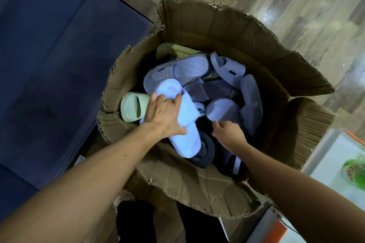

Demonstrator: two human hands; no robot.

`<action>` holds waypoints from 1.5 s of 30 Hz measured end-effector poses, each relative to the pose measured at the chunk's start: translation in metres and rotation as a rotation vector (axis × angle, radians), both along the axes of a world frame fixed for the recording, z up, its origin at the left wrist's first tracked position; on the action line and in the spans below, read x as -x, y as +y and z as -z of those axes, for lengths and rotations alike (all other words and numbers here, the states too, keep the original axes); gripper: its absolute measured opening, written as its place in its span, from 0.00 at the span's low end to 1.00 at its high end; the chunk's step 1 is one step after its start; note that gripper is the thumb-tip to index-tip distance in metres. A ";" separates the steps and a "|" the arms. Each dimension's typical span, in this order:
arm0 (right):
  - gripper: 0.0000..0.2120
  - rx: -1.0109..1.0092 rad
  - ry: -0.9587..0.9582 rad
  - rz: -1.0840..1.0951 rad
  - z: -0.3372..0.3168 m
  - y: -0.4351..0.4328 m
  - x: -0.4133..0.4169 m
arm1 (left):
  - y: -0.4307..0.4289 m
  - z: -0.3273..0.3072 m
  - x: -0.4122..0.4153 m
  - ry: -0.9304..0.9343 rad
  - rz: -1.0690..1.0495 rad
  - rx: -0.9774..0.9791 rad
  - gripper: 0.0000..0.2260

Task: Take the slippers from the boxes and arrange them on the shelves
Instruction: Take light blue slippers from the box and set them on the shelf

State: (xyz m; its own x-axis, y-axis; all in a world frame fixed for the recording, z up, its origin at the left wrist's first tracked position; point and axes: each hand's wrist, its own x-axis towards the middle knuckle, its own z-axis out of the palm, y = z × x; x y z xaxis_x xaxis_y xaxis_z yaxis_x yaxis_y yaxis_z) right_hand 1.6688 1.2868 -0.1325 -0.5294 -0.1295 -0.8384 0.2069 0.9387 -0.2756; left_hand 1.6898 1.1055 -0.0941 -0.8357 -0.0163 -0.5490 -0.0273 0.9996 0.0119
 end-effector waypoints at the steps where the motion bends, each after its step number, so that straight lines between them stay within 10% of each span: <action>1: 0.17 -0.034 0.000 -0.055 -0.002 0.001 -0.001 | -0.013 -0.005 -0.004 -0.001 0.003 0.028 0.37; 15: 0.19 -0.022 0.280 -0.413 0.000 -0.037 0.002 | -0.064 0.009 -0.046 -0.061 -0.195 0.032 0.41; 25: 0.16 -0.493 0.183 -1.142 0.020 -0.024 0.028 | -0.066 0.033 -0.062 -0.156 -0.474 -0.073 0.41; 36: 0.11 -0.424 0.049 -0.626 0.018 0.020 0.006 | -0.016 0.030 -0.072 -0.079 -0.320 -0.140 0.39; 45: 0.12 -0.106 0.400 -0.159 -0.021 0.028 -0.027 | -0.008 -0.001 -0.114 0.185 -0.477 -0.178 0.40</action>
State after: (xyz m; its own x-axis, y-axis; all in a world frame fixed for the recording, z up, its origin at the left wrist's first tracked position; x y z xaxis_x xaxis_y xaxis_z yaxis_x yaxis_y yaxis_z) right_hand 1.6957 1.3147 -0.1114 -0.7955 -0.1604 -0.5844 -0.0463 0.9776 -0.2054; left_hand 1.8036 1.0980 -0.0931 -0.8413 -0.3378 -0.4220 -0.4592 0.8586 0.2280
